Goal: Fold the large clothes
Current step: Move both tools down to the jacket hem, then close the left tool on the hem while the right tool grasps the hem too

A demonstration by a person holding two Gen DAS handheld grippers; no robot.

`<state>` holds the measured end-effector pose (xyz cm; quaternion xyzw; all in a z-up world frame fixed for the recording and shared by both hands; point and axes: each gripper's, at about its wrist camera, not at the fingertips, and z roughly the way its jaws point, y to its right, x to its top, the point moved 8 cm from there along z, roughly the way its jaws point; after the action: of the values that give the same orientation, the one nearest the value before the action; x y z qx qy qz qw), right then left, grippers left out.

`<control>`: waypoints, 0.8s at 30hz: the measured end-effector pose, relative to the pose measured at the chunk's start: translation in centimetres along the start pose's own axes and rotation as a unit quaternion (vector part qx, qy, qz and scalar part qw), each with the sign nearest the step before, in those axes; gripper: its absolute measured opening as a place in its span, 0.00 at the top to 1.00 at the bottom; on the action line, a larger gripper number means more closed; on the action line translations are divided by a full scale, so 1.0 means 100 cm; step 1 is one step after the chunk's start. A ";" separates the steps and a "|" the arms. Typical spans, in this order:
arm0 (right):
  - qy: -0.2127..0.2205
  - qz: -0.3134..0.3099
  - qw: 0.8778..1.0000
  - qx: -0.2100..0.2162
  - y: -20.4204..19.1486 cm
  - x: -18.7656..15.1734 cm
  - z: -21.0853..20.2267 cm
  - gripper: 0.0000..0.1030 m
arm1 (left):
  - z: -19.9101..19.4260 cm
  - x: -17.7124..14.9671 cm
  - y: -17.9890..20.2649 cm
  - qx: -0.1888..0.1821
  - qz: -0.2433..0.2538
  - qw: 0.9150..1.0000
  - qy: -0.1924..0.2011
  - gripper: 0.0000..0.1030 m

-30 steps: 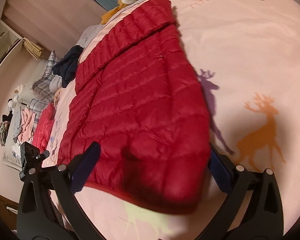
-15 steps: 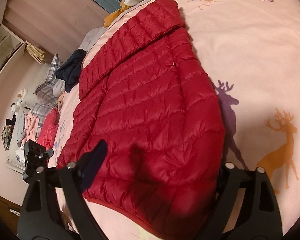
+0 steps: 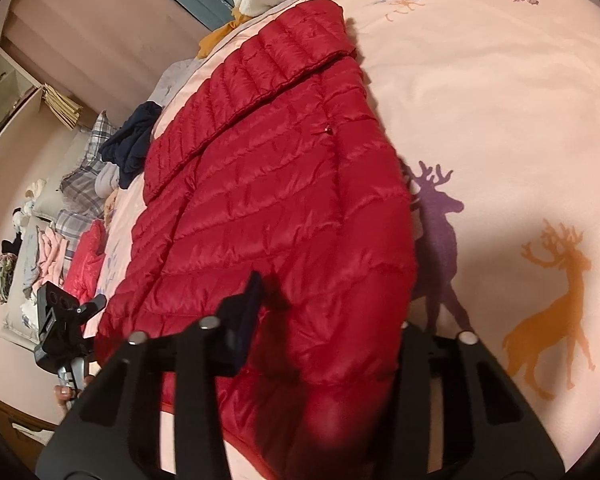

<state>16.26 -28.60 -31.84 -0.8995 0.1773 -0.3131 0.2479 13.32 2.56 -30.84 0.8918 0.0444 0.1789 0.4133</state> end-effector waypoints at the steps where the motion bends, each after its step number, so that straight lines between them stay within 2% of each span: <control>1: 0.001 0.001 1.000 -0.002 0.001 0.000 0.000 0.66 | 0.000 0.001 -0.002 0.005 -0.001 1.000 0.000 0.35; 3: 0.004 0.001 1.000 -0.009 0.003 -0.001 0.001 0.70 | 0.001 0.001 -0.005 0.020 0.003 1.000 -0.001 0.48; 5: 0.009 -0.009 1.000 -0.020 0.003 -0.001 0.001 0.72 | 0.002 0.001 -0.008 0.033 0.007 0.999 -0.002 0.56; 12: 0.028 -0.045 0.998 -0.045 -0.009 0.000 -0.001 0.84 | 0.000 0.004 -0.012 0.048 0.006 0.999 0.004 0.75; 17: 0.043 -0.076 0.994 -0.067 -0.022 0.003 -0.007 0.86 | -0.006 0.005 -0.003 0.056 0.028 0.998 0.012 0.80; 24: 0.058 -0.084 0.993 -0.059 -0.032 0.006 -0.013 0.87 | -0.014 0.007 0.010 0.054 0.047 0.997 0.022 0.84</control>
<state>16.38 -26.72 -28.84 -0.9046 0.1336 -0.3731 0.1568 13.37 3.06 -29.06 0.9098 0.0208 0.2147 0.3545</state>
